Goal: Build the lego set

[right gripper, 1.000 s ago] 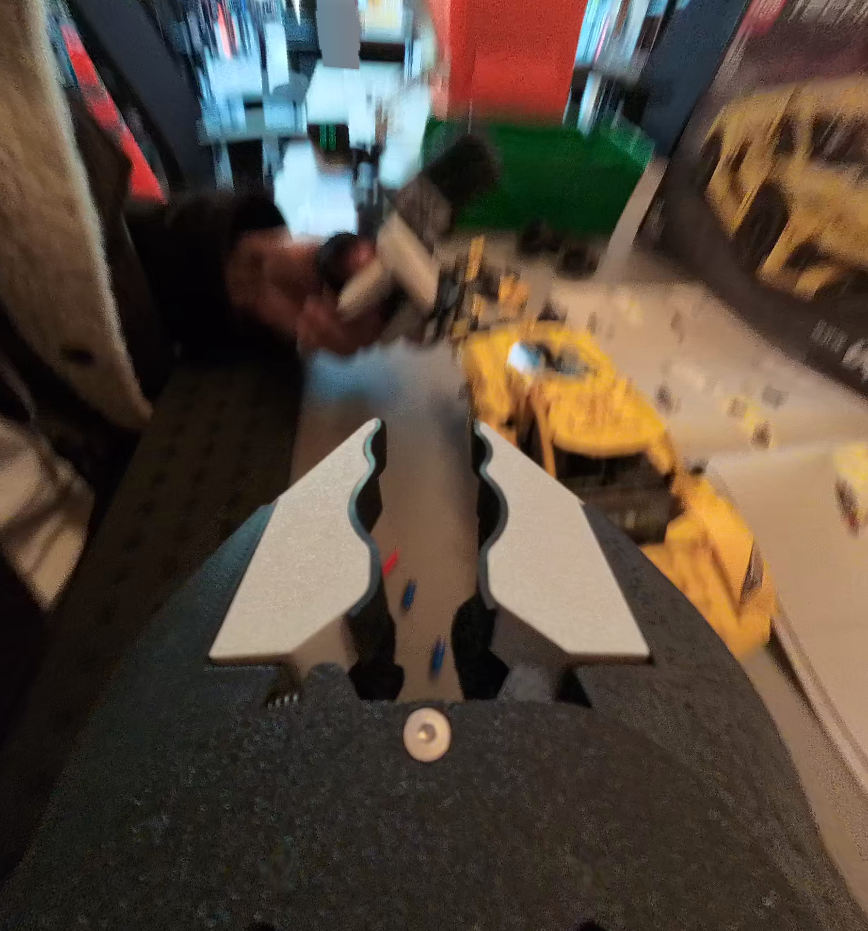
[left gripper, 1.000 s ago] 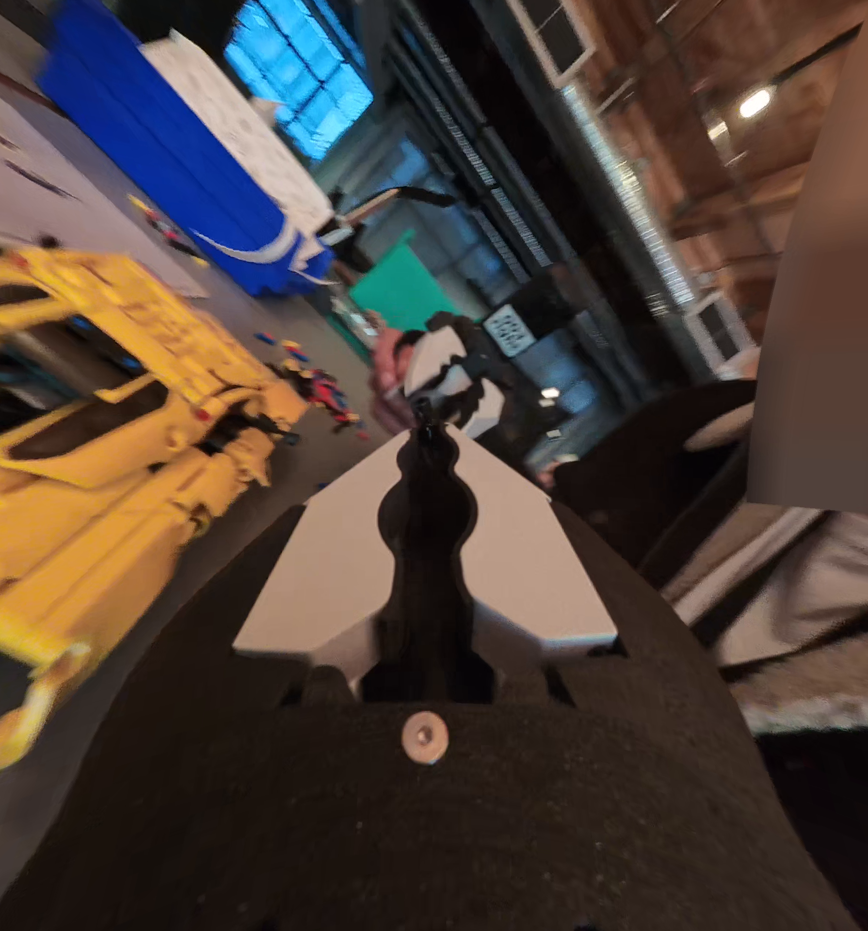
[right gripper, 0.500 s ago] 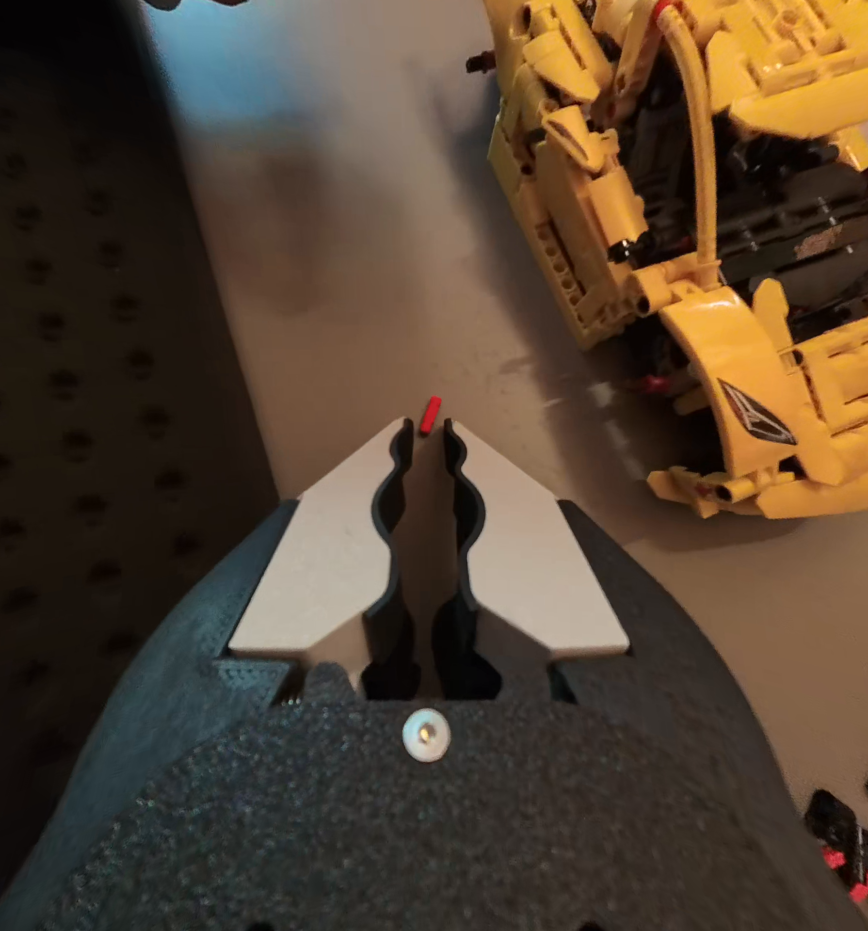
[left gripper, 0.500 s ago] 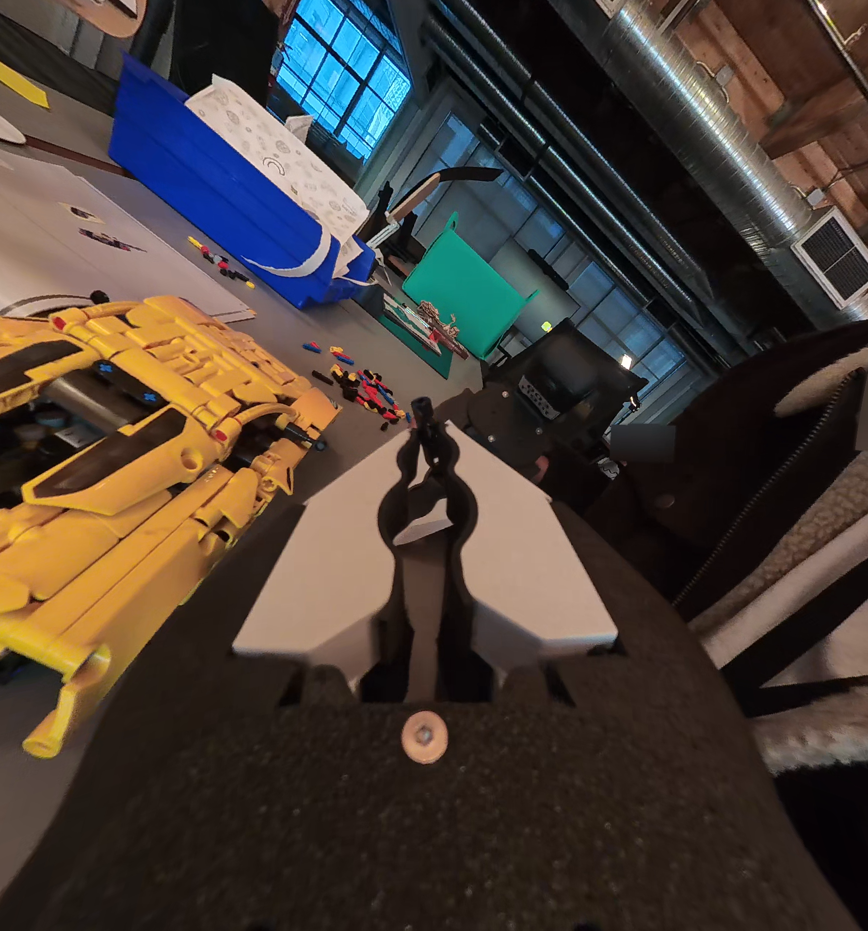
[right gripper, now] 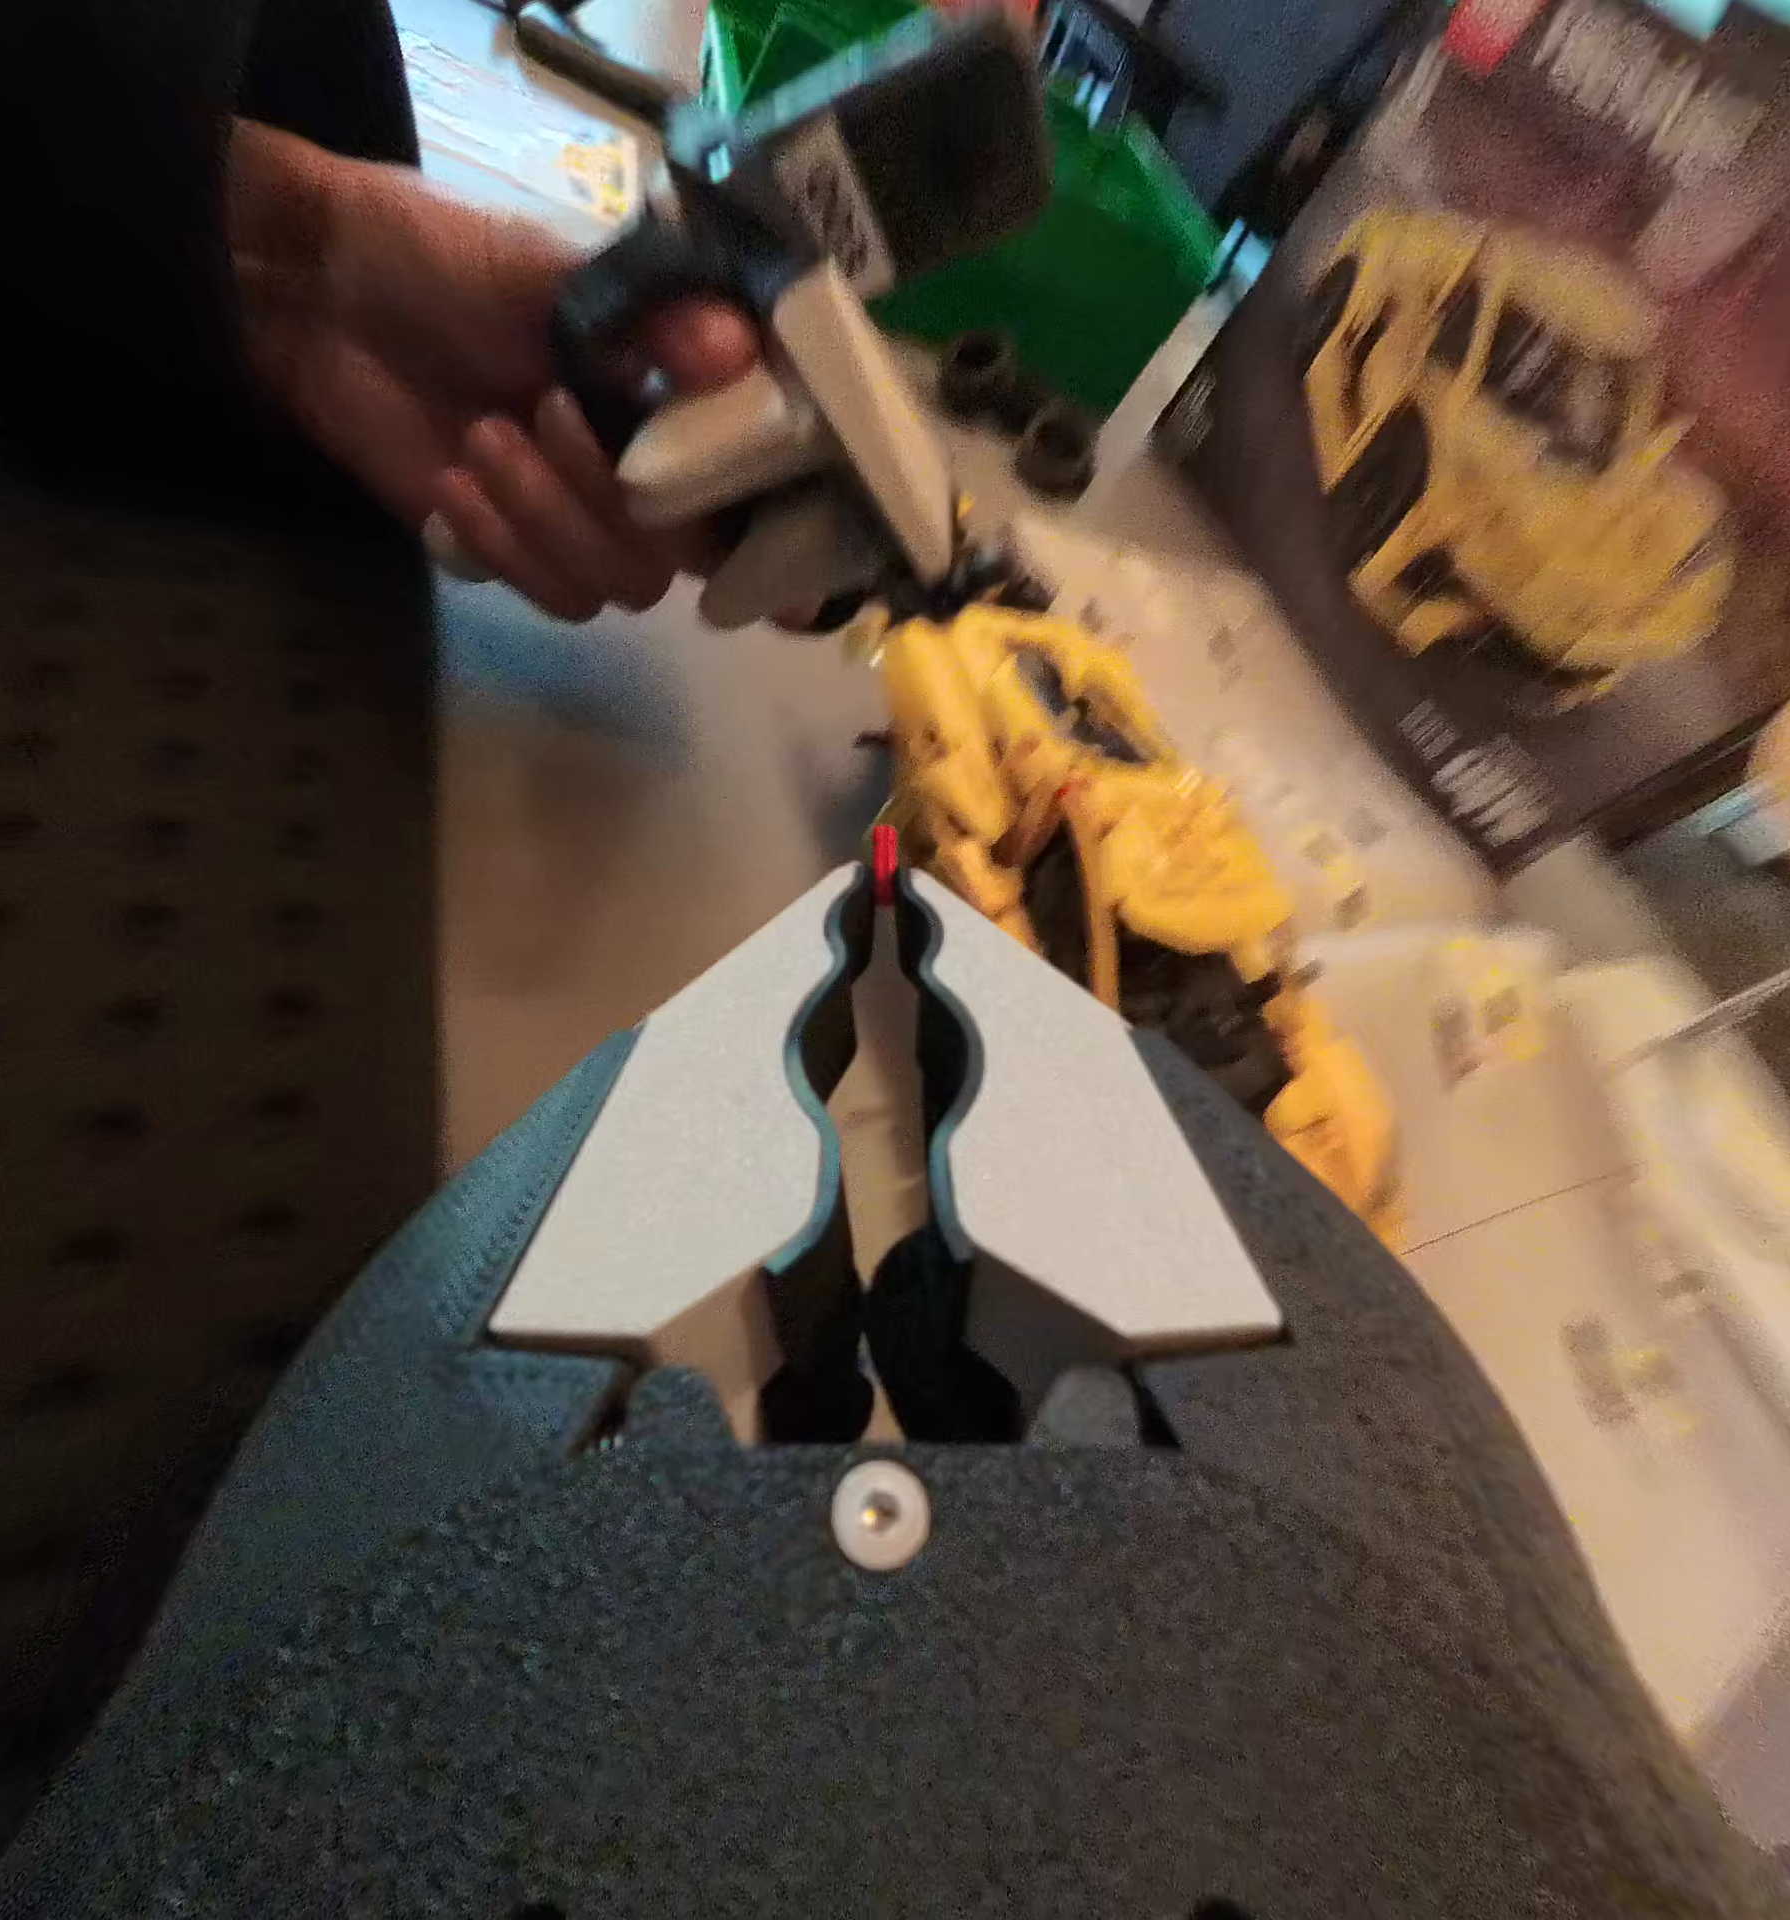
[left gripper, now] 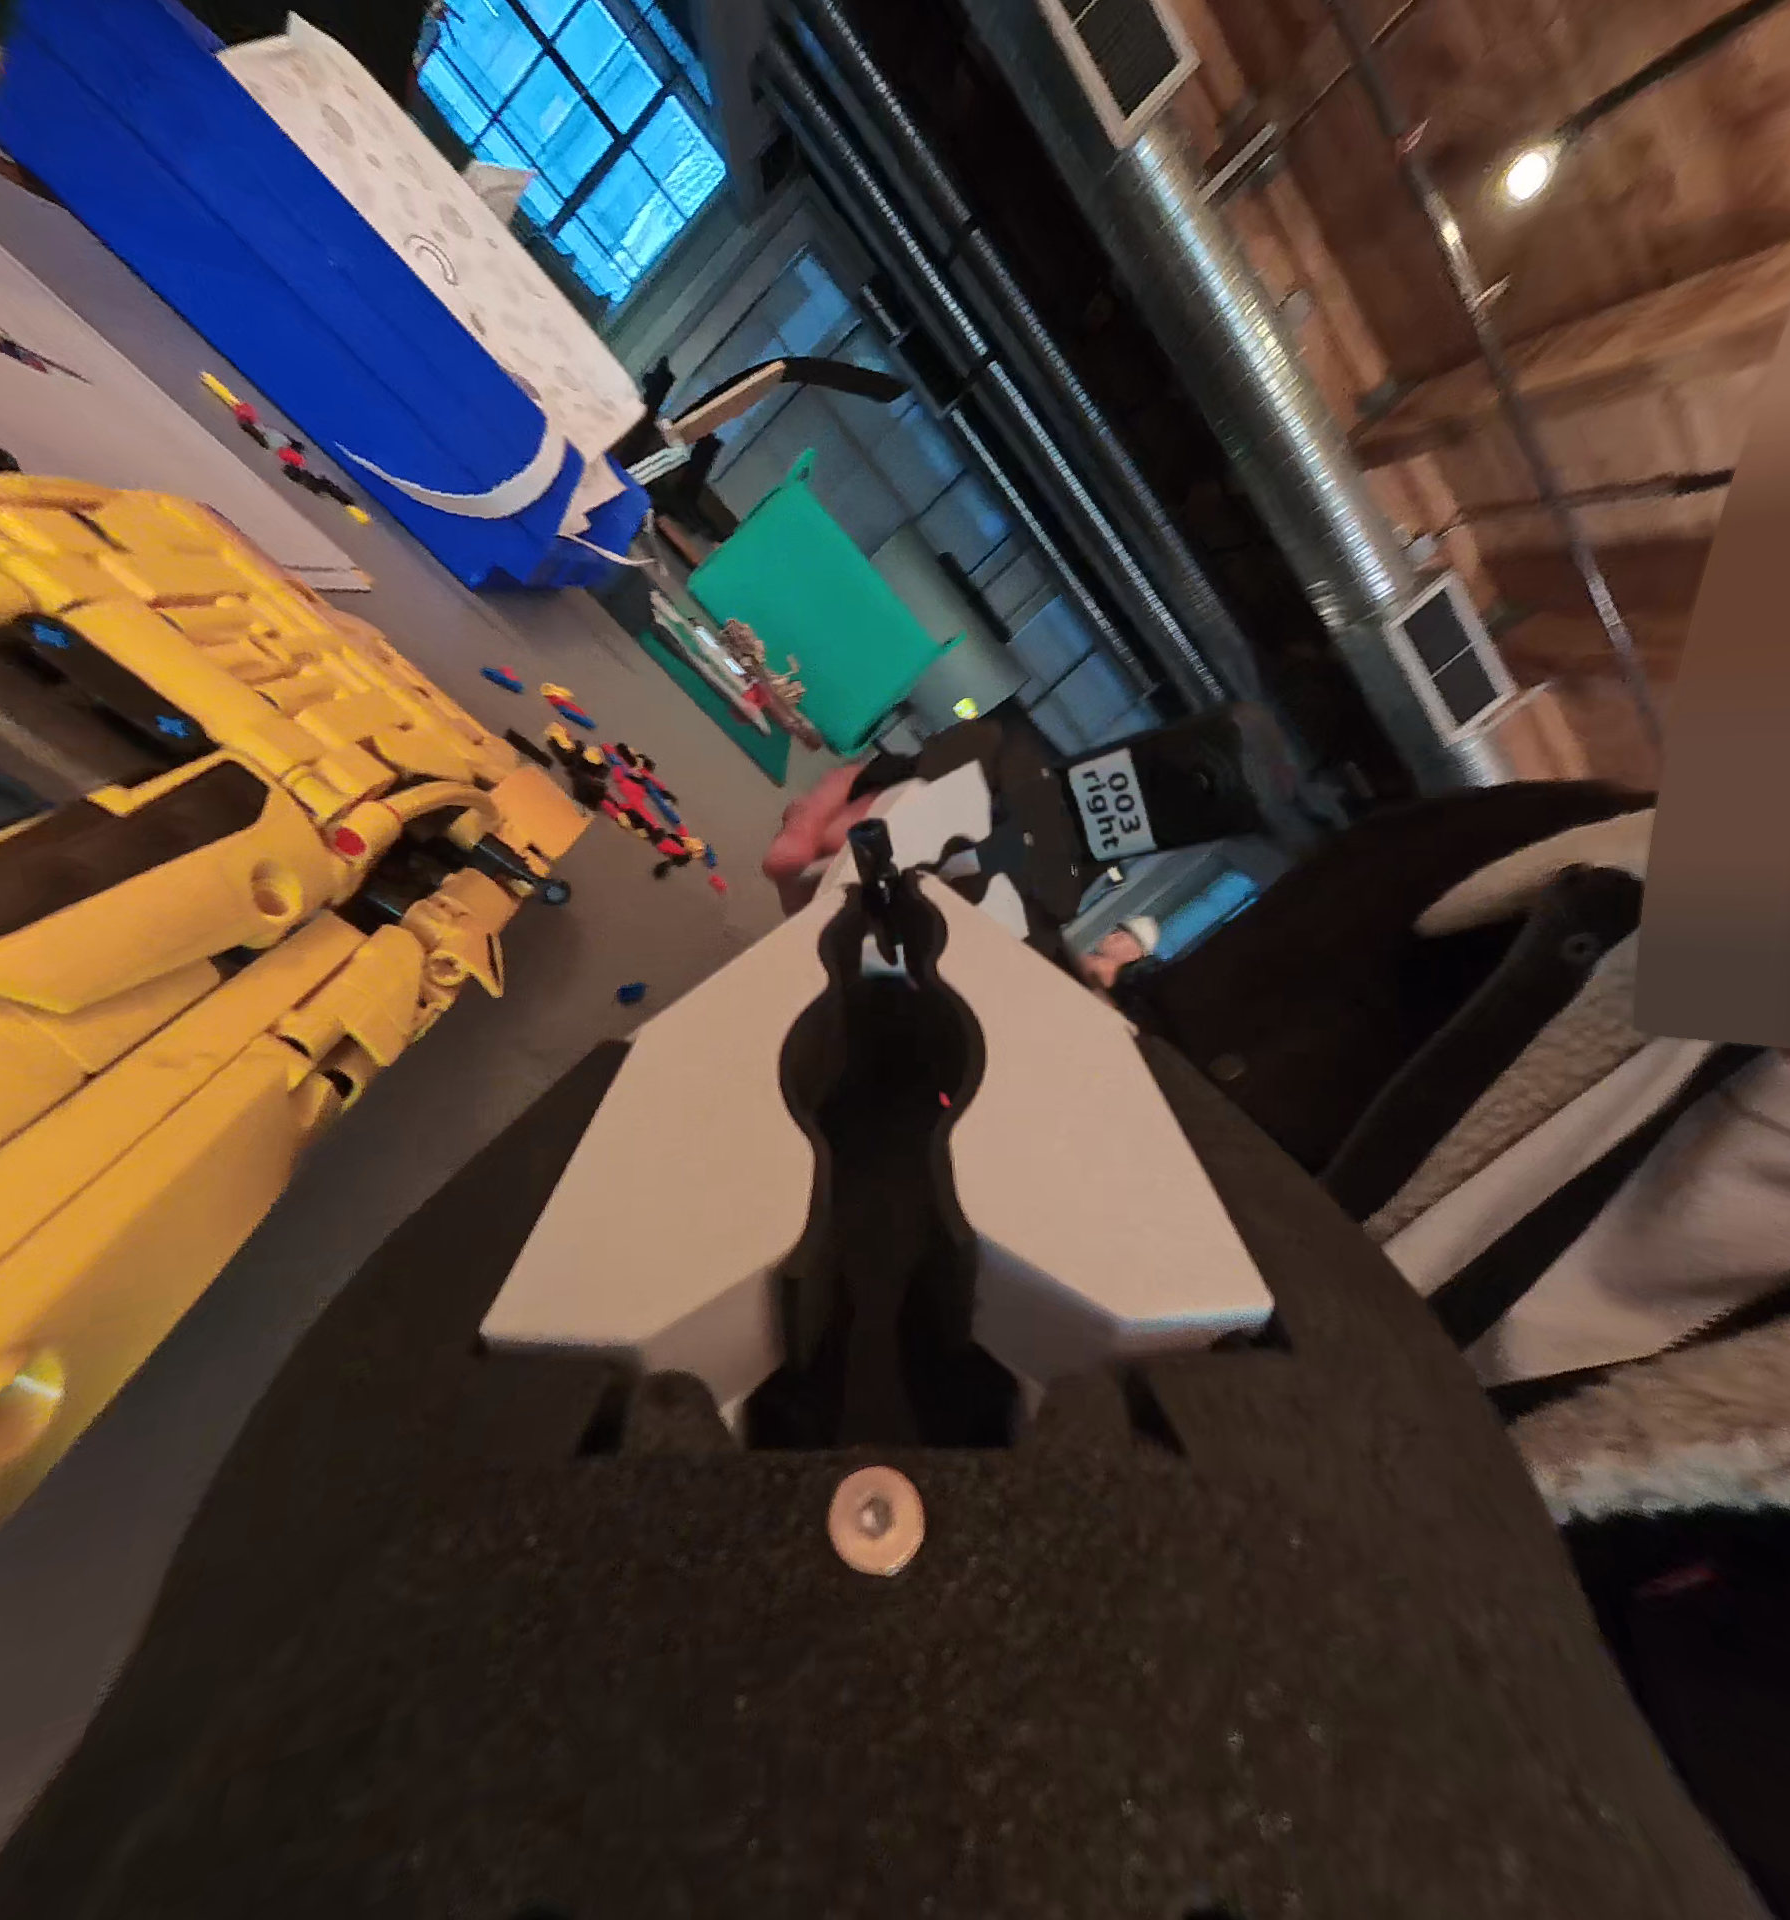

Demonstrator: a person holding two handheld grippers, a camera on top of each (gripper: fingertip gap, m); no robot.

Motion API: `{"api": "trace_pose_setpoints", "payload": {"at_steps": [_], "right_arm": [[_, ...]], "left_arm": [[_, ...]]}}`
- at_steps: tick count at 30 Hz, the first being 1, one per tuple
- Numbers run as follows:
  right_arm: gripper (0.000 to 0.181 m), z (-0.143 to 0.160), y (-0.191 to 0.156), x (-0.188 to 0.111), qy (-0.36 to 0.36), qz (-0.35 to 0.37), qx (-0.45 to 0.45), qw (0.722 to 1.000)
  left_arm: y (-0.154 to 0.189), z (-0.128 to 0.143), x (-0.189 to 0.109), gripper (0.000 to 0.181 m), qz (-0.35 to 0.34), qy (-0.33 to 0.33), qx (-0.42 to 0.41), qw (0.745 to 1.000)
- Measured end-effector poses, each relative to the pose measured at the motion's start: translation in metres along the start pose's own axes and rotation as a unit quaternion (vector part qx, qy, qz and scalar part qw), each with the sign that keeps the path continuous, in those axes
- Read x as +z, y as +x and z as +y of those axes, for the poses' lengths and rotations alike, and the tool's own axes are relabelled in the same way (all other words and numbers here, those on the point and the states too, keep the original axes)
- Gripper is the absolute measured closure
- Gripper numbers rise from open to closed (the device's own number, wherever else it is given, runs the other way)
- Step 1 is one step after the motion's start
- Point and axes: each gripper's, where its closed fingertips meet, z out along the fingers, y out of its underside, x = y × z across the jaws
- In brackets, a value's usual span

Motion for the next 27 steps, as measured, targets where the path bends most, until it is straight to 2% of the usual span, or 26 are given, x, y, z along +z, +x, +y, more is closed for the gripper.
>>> {"api": "trace_pose_setpoints", "payload": {"at_steps": [2,6,20,27], "right_arm": [[0.179,-0.016,0.005,0.002,-0.007,0.008,-0.053,0.999],[0.179,-0.035,0.006,0.008,-0.007,0.004,-0.079,0.997],[0.179,-0.017,0.002,0.013,-0.081,0.016,-0.133,0.988],[0.18,-0.001,-0.009,0.013,-0.115,-0.01,-0.16,0.98]], "left_arm": [[0.003,-0.001,-0.001,0.175,0.02,0.005,-0.022,1.0],[0.004,0.006,0.003,0.175,0.016,-0.017,-0.004,1.0],[-0.006,0.022,0.009,0.175,-0.027,-0.069,0.027,0.997],[-0.017,0.039,0.012,0.175,-0.084,-0.133,0.111,0.981]]}}
